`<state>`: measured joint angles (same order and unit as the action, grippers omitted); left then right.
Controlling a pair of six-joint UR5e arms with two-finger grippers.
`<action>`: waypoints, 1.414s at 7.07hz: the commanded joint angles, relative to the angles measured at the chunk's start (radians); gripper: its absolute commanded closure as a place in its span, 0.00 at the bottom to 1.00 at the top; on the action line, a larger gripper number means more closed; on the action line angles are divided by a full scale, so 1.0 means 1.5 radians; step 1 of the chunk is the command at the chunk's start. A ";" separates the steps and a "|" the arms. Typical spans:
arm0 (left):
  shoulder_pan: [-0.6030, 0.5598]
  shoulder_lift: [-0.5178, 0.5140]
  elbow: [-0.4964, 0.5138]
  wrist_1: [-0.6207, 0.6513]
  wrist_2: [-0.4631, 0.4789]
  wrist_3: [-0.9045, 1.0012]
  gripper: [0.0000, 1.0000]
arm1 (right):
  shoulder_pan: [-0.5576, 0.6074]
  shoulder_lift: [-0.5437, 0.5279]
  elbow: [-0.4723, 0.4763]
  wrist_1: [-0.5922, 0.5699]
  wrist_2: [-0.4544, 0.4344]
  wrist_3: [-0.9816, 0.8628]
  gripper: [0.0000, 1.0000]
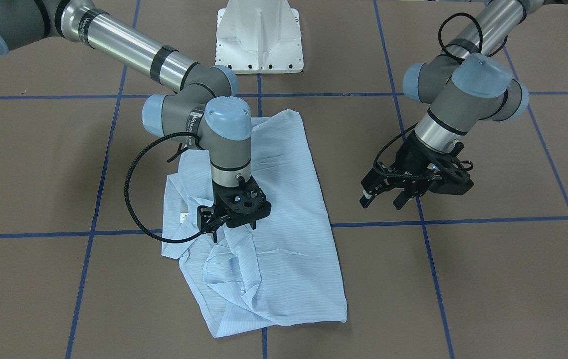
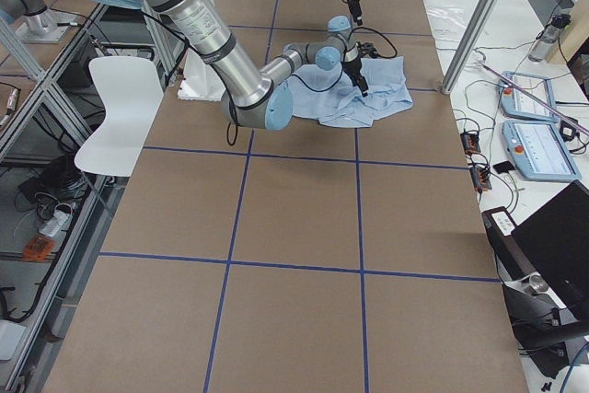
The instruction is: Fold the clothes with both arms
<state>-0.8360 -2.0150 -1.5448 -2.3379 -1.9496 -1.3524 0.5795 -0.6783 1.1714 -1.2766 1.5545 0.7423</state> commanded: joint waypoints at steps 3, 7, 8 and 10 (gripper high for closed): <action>0.001 -0.005 0.007 -0.006 0.000 -0.001 0.00 | 0.013 -0.004 -0.010 -0.001 -0.018 -0.017 0.02; 0.007 -0.010 0.002 -0.006 0.000 -0.021 0.00 | 0.074 -0.043 -0.013 0.001 -0.010 -0.083 0.02; 0.008 -0.023 0.002 -0.005 0.000 -0.034 0.00 | 0.117 -0.061 -0.013 0.002 0.020 -0.127 0.02; 0.008 -0.026 0.002 -0.005 0.000 -0.034 0.00 | 0.180 -0.062 -0.012 0.002 0.095 -0.189 0.01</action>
<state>-0.8248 -2.0496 -1.5415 -2.3457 -1.9497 -1.4011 0.8041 -0.7677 1.1528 -1.2734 1.6469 0.5004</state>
